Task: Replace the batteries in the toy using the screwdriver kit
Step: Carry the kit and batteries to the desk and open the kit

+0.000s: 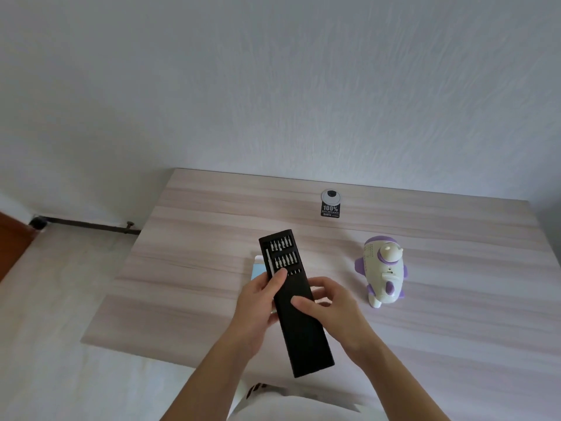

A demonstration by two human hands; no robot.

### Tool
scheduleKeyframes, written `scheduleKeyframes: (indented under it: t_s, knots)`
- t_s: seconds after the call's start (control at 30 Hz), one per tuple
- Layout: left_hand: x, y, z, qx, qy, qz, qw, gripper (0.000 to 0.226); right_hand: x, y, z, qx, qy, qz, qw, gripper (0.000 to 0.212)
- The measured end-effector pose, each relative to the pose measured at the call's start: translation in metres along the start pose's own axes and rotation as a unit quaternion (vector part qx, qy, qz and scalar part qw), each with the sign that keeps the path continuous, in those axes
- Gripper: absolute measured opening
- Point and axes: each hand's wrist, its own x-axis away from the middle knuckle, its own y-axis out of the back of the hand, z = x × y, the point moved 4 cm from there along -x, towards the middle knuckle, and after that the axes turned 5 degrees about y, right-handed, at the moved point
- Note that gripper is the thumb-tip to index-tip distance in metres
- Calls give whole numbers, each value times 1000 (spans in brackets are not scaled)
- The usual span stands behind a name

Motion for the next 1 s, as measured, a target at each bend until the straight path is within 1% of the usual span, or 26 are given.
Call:
scheduleKeyframes:
  t_s: [0.07, 0.13, 0.23, 0.3, 0.47, 0.53, 0.6, 0.73, 0.83, 0.93, 1.0]
  knots:
    - [0, 3, 1, 49, -3, -18, 999, 22, 5, -1, -8, 15, -38, 38, 998, 40]
    - [1, 8, 4, 86, -8, -37, 996, 22, 10, -4, -13, 1, -49, 58, 997, 35]
    - [2, 19, 11, 128, -14, -69, 989, 23, 10, -12, -17, 0, -53, 60, 997, 23]
    - [2, 29, 14, 154, -13, -95, 983, 23, 4, -17, -17, 16, -55, 59, 997, 20]
    - [1, 57, 20, 197, 4, -119, 973, 21, -4, -39, -14, 28, -65, 83, 994, 25]
    - [-3, 72, 13, 208, 3, -130, 970, 20, -10, -47, -9, 32, -62, 92, 993, 23]
    - [-11, 95, 0, 208, -11, -146, 967, 20, -16, -59, -5, 43, -61, 101, 992, 27]
    - [-24, 140, -26, 169, -36, -149, 974, 13, -25, -99, -4, 48, -64, 91, 993, 29]
    - [-36, 174, -36, 176, -23, -157, 972, 11, -38, -128, -1, 77, -66, 80, 992, 32]
    - [-52, 226, -42, 183, -20, -189, 965, 10, -48, -151, -4, 84, -74, 82, 990, 30]
    - [-65, 257, -47, 174, -16, -182, 968, 10, -56, -164, -5, 74, -64, 57, 994, 27]
